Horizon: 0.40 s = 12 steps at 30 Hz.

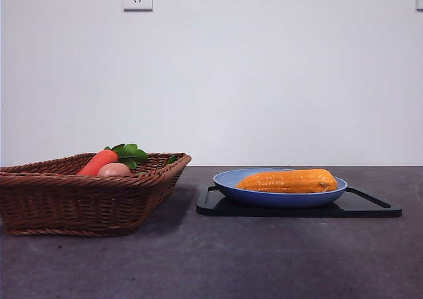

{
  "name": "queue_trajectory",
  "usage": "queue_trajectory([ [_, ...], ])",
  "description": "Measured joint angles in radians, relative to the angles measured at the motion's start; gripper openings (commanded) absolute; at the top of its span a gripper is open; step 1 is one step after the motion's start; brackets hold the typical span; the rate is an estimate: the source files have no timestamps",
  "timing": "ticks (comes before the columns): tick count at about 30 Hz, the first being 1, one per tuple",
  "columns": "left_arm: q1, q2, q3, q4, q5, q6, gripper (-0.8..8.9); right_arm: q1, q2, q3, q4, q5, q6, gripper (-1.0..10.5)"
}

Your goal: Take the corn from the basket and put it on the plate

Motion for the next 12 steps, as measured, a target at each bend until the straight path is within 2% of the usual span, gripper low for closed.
queue_trajectory([
  [5, 0.0, 0.0, 0.0, 0.0, 0.0, 0.0, 0.07, -0.037, -0.209, -0.23, 0.066, 0.076, 0.007, 0.0],
  [12, 0.0, 0.0, 0.0, 0.0, 0.0, 0.0, 0.08, -0.066, -0.386, -0.417, 0.073, 0.131, 0.008, 0.0],
])
